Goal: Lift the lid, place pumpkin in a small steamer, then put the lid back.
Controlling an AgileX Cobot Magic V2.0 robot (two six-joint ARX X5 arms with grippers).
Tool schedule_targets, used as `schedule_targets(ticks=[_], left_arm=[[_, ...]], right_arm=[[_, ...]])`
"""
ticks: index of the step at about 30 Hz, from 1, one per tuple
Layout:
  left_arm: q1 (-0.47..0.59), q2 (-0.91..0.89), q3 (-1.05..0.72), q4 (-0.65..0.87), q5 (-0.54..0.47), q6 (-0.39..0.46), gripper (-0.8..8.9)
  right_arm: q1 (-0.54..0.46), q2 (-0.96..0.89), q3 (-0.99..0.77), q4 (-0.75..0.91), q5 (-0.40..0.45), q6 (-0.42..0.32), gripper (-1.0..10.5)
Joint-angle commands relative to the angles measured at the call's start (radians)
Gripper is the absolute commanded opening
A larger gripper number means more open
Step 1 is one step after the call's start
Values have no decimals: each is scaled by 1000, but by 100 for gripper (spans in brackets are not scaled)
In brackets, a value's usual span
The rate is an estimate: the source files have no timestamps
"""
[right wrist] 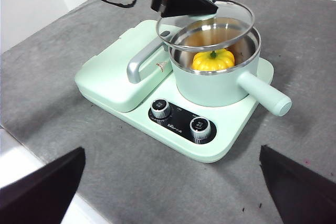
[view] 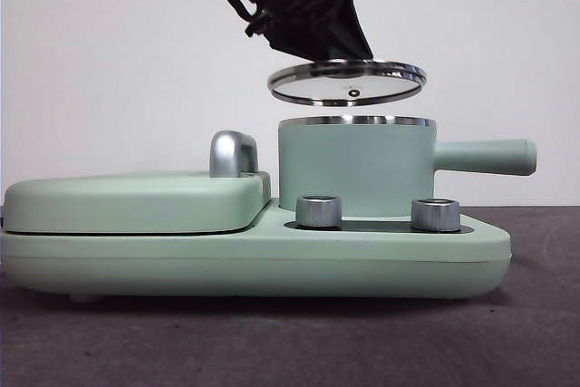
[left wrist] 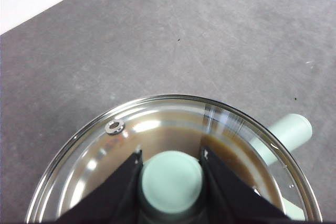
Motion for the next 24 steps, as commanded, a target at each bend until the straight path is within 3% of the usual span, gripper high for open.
schedule_targets(ticks=[1, 8, 24], left_arm=[[-7, 23, 21, 46, 3, 7, 16], [-20, 56, 21, 60, 6, 53, 15], [-31, 88, 21, 56, 6, 53, 15]], right_arm=[[7, 2, 7, 1, -3, 18, 529], [7, 2, 7, -1, -3, 33, 529], [7, 2, 7, -1, 2, 50, 529]])
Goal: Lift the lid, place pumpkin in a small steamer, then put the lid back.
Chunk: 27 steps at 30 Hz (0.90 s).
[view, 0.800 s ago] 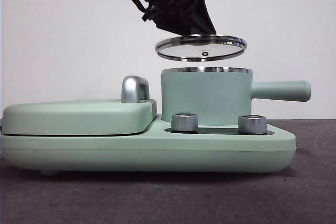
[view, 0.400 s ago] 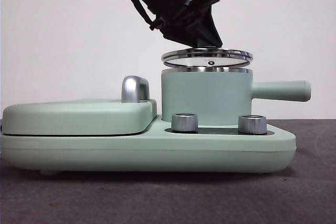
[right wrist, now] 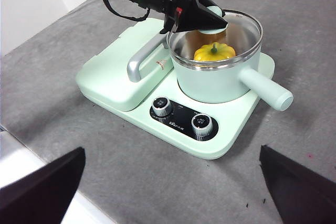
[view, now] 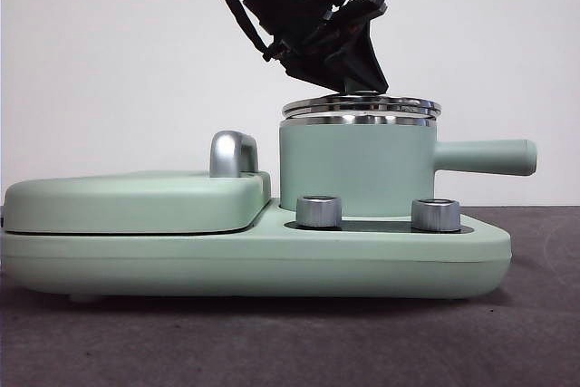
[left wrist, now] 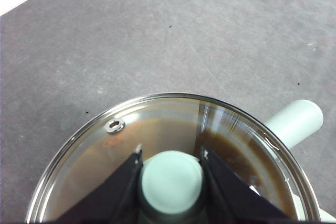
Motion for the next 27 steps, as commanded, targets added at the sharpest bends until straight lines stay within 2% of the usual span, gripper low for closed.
schedule_targets(ticks=[1, 8, 27], left_arm=[[-11, 20, 21, 20, 3, 11, 15], [-11, 24, 21, 19, 79, 38, 15], [36, 25, 21, -8, 79, 60, 15]], right_arm=[[6, 2, 7, 6, 0, 24, 529], [6, 2, 7, 4, 0, 33, 529], [6, 2, 7, 3, 2, 60, 529]])
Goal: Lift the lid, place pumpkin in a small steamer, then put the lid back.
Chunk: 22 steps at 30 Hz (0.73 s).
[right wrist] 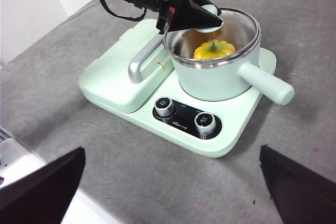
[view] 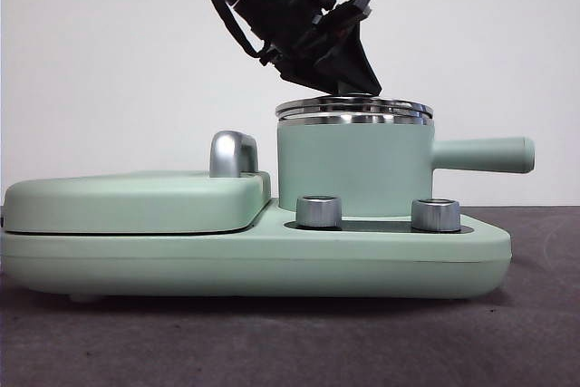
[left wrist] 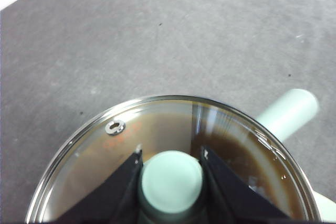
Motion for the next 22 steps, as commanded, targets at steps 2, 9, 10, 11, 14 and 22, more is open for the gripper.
schedule_targets(ticks=[2, 9, 10, 11, 14, 22], left_arm=[[2, 21, 21, 9, -1, 8, 15], [1, 26, 21, 16, 41, 14, 15], [0, 28, 21, 19, 41, 14, 15], [0, 30, 21, 20, 43, 15, 15], [0, 37, 21, 16, 60, 39, 15], [0, 43, 21, 16, 81, 107, 15]], right_arm=[[7, 2, 7, 5, 7, 13, 529], [7, 2, 7, 11, 7, 16, 529], [7, 2, 7, 11, 7, 19, 529], [7, 2, 7, 11, 7, 21, 529], [7, 2, 7, 11, 6, 22, 528], [7, 2, 7, 11, 6, 39, 529]])
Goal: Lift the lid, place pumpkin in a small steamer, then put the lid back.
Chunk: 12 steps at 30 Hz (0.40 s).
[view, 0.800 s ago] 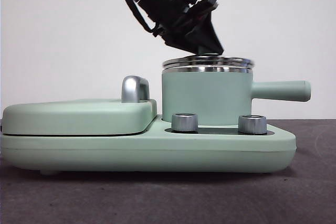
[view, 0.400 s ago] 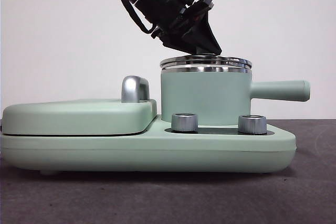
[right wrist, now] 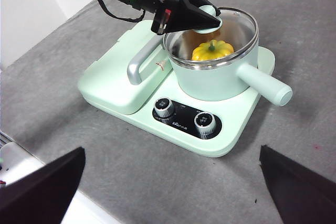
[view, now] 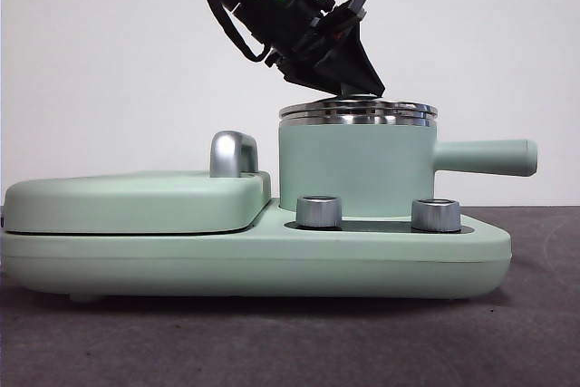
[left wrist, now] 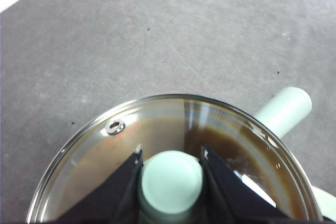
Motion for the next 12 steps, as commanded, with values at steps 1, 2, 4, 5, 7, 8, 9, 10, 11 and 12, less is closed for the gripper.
schedule_targets(ticks=[1, 2, 4, 5, 7, 8, 9, 10, 11, 12], left_arm=[[-8, 32, 21, 1, 13, 58, 15], [-8, 32, 21, 1, 13, 65, 15], [-8, 32, 21, 0, 23, 77, 15], [-8, 32, 21, 0, 44, 82, 15], [-7, 32, 21, -3, 72, 82, 15], [-6, 32, 21, -5, 74, 81, 15], [-5, 32, 21, -11, 74, 81, 15], [-5, 32, 21, -21, 74, 81, 15], [-4, 32, 21, -27, 74, 81, 15], [-3, 32, 21, -34, 74, 80, 16]], right_arm=[[7, 2, 7, 10, 0, 16, 529], [7, 2, 7, 10, 0, 16, 529], [7, 2, 7, 10, 0, 16, 529], [7, 2, 7, 10, 0, 16, 529], [7, 2, 7, 10, 0, 17, 529], [7, 2, 7, 10, 0, 17, 529], [7, 2, 7, 10, 0, 17, 528], [7, 2, 7, 10, 0, 17, 529], [7, 2, 7, 10, 0, 17, 529], [7, 2, 7, 10, 0, 17, 529]])
